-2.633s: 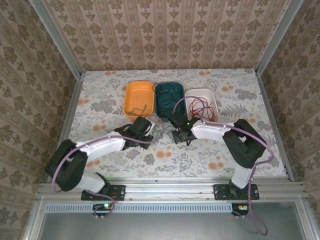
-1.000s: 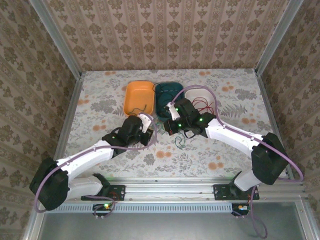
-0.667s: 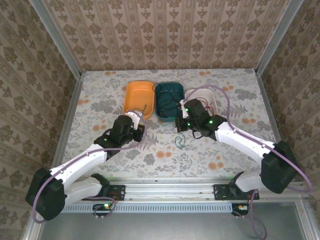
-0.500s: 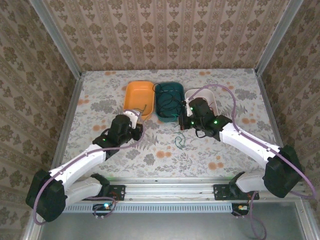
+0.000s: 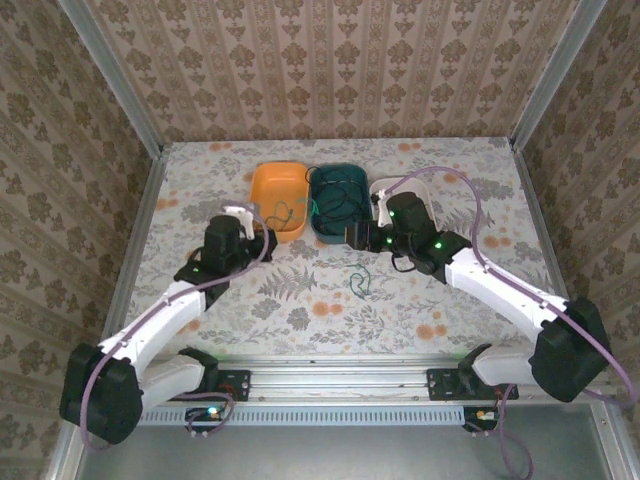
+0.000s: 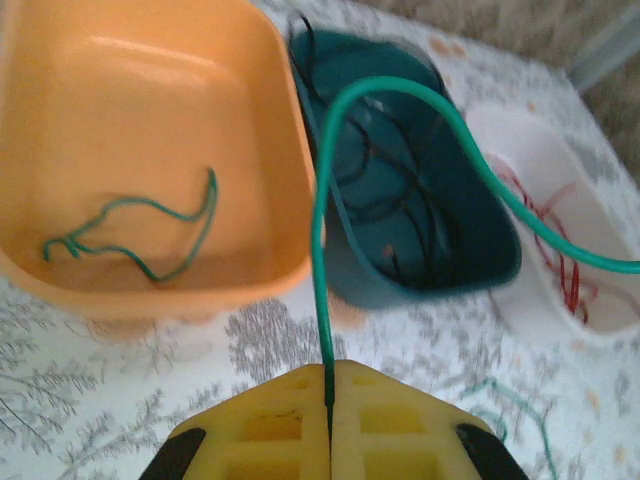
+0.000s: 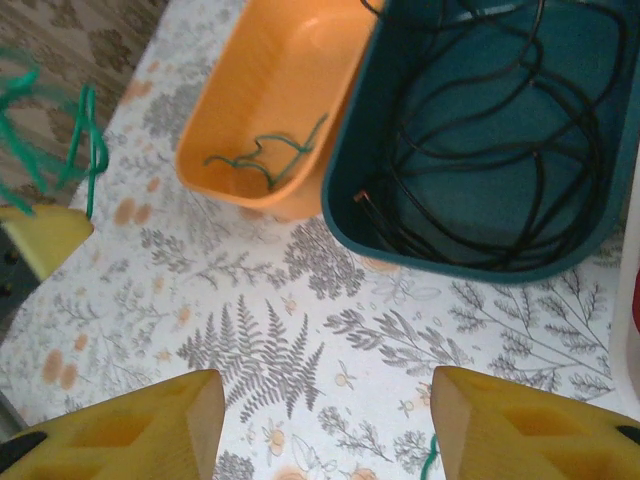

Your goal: Untangle the cables

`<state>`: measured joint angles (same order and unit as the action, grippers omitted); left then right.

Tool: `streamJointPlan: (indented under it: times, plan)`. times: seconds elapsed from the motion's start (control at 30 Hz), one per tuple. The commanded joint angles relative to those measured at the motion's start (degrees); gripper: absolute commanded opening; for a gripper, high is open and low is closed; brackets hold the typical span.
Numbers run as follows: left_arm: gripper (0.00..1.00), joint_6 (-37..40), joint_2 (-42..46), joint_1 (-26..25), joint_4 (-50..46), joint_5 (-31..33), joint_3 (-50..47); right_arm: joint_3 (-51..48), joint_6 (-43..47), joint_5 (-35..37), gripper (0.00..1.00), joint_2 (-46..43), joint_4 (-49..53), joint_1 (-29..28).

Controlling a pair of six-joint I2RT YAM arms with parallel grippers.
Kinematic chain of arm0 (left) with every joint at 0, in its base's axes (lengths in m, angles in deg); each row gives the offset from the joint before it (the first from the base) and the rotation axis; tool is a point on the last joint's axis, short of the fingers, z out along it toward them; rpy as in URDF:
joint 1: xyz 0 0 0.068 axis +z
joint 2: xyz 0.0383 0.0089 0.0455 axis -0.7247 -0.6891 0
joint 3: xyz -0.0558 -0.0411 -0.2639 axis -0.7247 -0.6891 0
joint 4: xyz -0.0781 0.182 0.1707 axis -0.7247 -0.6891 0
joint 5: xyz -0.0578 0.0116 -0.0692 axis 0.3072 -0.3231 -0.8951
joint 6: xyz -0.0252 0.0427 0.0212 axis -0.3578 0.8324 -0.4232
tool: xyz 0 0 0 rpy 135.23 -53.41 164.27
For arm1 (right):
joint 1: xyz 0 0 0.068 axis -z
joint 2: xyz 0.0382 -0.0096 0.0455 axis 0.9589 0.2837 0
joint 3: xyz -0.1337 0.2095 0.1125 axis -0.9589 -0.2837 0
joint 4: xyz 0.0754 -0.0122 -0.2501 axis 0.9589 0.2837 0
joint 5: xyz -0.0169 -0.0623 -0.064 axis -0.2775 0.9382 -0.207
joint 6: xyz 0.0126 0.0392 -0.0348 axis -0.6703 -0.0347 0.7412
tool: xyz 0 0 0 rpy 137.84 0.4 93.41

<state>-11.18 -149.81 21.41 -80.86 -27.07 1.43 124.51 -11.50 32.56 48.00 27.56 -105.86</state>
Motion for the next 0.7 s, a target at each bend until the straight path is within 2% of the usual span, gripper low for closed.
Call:
streamJointPlan:
  times: [0.0, 0.13, 0.3, 0.5, 0.53, 0.67]
  plan:
    - [0.0, -9.0, -1.7, 2.3, 0.0, 3.4, 5.4, 0.8, -0.6, -0.2, 0.59, -2.1, -0.5, 0.3]
    - [0.0, -16.4, -8.4, 4.4, -4.4, 9.6, 10.7, 1.1, 0.0, -0.2, 0.59, -1.5, 2.6, 0.3]
    - [0.0, -21.8, -18.2, 4.2, -7.2, 14.6, 16.7, 1.5, 1.2, -1.5, 0.59, -1.5, 6.3, 0.3]
    - [0.0, -25.4, -27.3, 3.8, -6.6, 16.2, 22.4, 1.4, 2.6, -1.4, 0.59, -2.1, 10.0, 0.3]
    - [0.06, -25.4, -28.3, 3.5, -6.7, 16.5, 23.5, 1.3, 2.7, -1.4, 0.59, -2.0, 10.4, 0.3]
    - [0.41, -24.5, -30.6, 2.3, -6.5, 17.3, 26.3, 0.7, 3.1, -1.7, 0.59, -1.3, 12.3, 0.3]
